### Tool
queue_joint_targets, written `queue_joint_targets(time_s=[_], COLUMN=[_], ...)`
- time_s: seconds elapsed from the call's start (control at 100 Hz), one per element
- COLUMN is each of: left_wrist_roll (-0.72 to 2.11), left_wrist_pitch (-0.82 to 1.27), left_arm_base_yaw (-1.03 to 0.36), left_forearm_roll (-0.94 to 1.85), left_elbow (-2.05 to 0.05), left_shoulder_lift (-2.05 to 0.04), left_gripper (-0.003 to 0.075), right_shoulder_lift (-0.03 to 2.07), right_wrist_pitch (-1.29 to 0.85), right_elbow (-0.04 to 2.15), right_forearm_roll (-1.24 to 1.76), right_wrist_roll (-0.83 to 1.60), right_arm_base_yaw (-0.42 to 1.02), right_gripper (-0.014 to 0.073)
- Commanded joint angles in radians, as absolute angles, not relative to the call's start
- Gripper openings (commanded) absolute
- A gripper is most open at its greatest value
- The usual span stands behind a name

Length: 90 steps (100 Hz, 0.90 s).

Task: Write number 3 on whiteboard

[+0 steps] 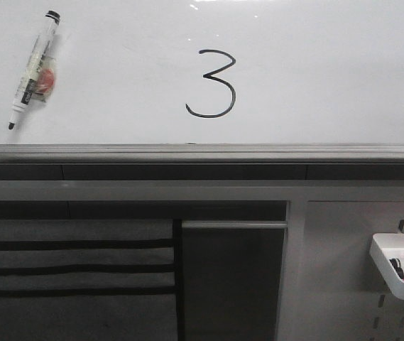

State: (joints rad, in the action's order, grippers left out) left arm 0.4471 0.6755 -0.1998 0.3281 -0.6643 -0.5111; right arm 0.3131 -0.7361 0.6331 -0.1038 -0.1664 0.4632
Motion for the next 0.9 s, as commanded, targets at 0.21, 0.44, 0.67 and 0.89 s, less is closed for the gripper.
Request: queue_joint_targets(time_s=[0.21,0.44,0.67,0.89], left_wrist_roll=[0.364,0.364,0.364,0.364], left_wrist_pitch=[0.253,0.253,0.252,0.243], left_arm_base_yaw=[-0.196,-0.196,-0.191,-0.117], left_forearm_roll=[0.4,0.4,0.4,0.353], left_elbow=[-0.483,-0.413,-0.352,-0.238], left_shoulder_lift=[-0.456,-0.456,-0.401,-0.157], left_gripper=[-0.0018,-0.0018,-0.0018,-0.0018], right_shoulder_lift=[0.278,0.278,0.278,0.278], right_wrist_pitch=[-0.503,-0.51,-0.51,-0.51], right_elbow=[0.549,0.541,0.541,0.541], right_forearm_roll=[-0.131,-0.131,-0.131,-0.131], right_wrist_roll=[-0.17,-0.17,-0.17,-0.17], right_arm_base_yaw=[0.458,0.458,0.458,0.458], right_gripper=[-0.0074,-0.0074,-0.0074,-0.0074])
